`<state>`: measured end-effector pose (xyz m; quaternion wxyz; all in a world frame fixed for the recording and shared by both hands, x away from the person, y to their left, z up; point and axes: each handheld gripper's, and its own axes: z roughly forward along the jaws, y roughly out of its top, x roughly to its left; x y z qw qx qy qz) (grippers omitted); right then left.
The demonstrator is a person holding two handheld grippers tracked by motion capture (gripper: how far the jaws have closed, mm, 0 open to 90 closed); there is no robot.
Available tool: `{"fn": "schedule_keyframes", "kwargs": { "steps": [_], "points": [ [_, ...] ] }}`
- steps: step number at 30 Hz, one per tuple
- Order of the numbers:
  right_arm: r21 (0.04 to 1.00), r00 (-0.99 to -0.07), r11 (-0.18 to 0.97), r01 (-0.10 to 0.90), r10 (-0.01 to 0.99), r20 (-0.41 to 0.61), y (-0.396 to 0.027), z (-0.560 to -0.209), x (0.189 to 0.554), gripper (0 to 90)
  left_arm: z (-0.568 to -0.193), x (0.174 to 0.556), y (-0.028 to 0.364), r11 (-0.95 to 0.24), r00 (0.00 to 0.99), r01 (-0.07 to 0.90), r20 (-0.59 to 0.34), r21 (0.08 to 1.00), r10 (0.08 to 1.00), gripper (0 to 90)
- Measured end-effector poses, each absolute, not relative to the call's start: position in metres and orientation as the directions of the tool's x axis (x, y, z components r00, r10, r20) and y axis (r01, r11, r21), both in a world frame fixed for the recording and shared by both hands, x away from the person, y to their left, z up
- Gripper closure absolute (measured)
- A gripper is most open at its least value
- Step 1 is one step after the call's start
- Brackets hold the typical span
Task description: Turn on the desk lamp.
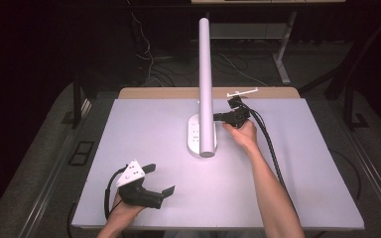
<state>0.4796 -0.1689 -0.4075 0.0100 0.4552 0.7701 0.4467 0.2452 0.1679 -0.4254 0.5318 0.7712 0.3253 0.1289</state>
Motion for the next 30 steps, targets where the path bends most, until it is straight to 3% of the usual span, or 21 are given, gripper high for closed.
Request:
{"fn": "schedule_keyframes", "kwargs": {
  "steps": [16,19,22,23,24,25,26,30],
  "points": [
    [0.733,-0.617,0.204,0.649,0.705,0.349,-0.198,-0.388,0.458,89.0,-0.425,0.244,0.167,-0.221,0.757,0.365,-0.150,0.904,0.636,0.0],
    [0.738,-0.618,0.201,0.645,0.705,0.348,-0.201,-0.386,0.454,85.1,-0.425,0.244,0.167,-0.219,0.757,0.365,-0.152,0.905,0.636,0.0],
    [0.739,-0.619,0.206,0.641,0.708,0.340,-0.205,-0.385,0.448,78.4,-0.425,0.244,0.166,-0.224,0.758,0.364,-0.148,0.904,0.635,0.0],
    [0.740,-0.619,0.207,0.640,0.710,0.336,-0.207,-0.384,0.445,72.7,-0.425,0.244,0.166,-0.227,0.760,0.363,-0.147,0.904,0.633,0.0],
    [0.738,-0.611,0.197,0.645,0.713,0.344,-0.211,-0.383,0.443,58.3,-0.425,0.244,0.166,-0.227,0.761,0.364,-0.147,0.904,0.632,0.0],
    [0.736,-0.606,0.198,0.648,0.719,0.340,-0.213,-0.383,0.441,52.0,-0.425,0.244,0.166,-0.225,0.760,0.365,-0.149,0.903,0.633,0.0],
    [0.736,-0.606,0.198,0.648,0.719,0.340,-0.213,-0.383,0.441,52.0,-0.425,0.244,0.166,-0.223,0.758,0.366,-0.150,0.904,0.635,0.0],
    [0.740,-0.611,0.218,0.636,0.728,0.311,-0.220,-0.380,0.433,23.7,-0.425,0.244,0.167,-0.219,0.755,0.365,-0.150,0.905,0.639,0.0]
  ]
}}
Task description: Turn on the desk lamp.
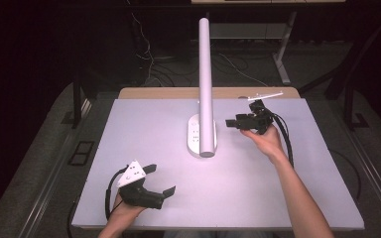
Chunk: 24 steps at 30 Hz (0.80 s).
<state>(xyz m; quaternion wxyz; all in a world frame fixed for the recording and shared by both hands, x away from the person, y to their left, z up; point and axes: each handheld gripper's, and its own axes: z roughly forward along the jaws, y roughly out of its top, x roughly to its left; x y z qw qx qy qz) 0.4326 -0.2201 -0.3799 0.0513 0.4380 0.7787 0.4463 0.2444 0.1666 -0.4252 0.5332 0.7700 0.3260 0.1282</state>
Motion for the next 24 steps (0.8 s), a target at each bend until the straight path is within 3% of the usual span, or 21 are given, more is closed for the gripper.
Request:
{"fn": "schedule_keyframes", "kwargs": {
  "steps": [1,5,24],
  "points": [
    [0.739,-0.611,0.224,0.636,0.731,0.304,-0.222,-0.379,0.431,16.2,-0.425,0.244,0.167,-0.218,0.754,0.365,-0.150,0.905,0.640,0.0],
    [0.733,-0.609,0.227,0.641,0.732,0.305,-0.230,-0.378,0.416,0.0,-0.425,0.244,0.167,-0.219,0.753,0.366,-0.150,0.904,0.641,0.0],
    [0.762,-0.638,0.236,0.603,0.717,0.282,-0.258,-0.380,0.345,0.1,-0.426,0.245,0.164,-0.233,0.759,0.370,-0.148,0.900,0.634,0.0]
  ]
}}
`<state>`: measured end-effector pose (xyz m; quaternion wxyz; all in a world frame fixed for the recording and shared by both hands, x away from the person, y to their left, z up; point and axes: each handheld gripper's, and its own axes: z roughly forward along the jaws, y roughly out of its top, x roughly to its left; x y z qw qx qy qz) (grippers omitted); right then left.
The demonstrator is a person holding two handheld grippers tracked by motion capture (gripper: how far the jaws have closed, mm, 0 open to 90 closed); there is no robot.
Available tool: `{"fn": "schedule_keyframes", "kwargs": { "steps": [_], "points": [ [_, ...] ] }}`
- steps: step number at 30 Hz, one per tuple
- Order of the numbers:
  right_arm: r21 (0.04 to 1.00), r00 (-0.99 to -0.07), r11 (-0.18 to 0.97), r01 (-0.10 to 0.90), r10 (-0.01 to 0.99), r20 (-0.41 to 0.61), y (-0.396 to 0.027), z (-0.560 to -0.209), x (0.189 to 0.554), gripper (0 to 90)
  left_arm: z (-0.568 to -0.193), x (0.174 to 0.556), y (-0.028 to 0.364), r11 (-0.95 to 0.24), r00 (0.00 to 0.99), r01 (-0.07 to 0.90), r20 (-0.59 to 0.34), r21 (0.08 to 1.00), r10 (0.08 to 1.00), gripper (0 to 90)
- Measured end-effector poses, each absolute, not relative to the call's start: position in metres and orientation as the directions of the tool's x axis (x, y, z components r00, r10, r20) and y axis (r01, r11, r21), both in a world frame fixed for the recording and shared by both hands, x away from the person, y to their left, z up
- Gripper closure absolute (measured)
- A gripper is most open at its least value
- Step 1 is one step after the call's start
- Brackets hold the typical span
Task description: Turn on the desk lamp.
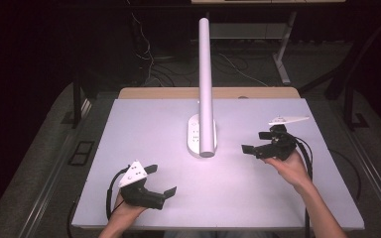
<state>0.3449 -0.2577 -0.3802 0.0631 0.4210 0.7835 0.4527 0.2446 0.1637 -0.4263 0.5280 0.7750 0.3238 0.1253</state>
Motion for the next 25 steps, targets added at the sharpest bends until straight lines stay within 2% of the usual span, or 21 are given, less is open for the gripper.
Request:
{"fn": "schedule_keyframes", "kwargs": {
  "steps": [25],
  "points": [
    [0.783,-0.618,0.213,0.585,0.741,0.261,-0.288,-0.412,0.253,0.1,-0.426,0.245,0.163,-0.237,0.760,0.370,-0.145,0.898,0.633,0.0]
  ]
}}
